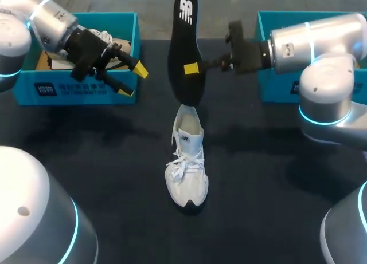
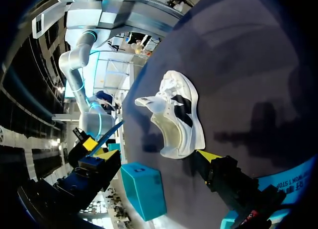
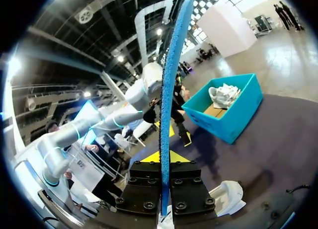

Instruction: Take the shoe out of the shoebox, open the shoe tongue, remove and reinsert the insole, then place the shoe into the shoebox

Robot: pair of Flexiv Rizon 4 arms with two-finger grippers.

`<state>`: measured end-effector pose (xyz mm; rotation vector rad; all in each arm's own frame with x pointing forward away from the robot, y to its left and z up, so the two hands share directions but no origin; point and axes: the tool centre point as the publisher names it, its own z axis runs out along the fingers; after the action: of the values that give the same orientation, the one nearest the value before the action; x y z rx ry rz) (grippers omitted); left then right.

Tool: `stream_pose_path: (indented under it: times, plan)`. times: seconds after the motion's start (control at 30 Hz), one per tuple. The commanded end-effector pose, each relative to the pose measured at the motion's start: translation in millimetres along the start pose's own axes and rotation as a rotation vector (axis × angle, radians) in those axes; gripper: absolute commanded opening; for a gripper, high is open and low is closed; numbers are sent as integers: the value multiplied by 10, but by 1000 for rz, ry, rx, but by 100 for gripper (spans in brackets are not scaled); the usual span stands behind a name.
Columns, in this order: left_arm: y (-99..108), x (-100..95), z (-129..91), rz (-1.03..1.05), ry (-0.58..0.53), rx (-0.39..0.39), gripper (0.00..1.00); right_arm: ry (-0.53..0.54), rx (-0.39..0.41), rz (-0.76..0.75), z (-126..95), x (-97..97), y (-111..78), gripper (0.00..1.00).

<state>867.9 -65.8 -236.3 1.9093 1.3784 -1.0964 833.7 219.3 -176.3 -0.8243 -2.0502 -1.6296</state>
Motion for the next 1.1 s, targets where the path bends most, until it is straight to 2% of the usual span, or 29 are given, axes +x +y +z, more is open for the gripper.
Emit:
stream_pose_path:
  times: [0.03,0.37,1.1]
  plan:
    - [67,33,40,-2,2,9,100,-5,-9,-1,79,-50,-75,0]
    - [85,107,108,-24,38,-5,100,-13,-13,4,109,-155,-240,0]
    - [85,107,108,-24,38,-5,100,-11,-14,8,111,-160,-245,0]
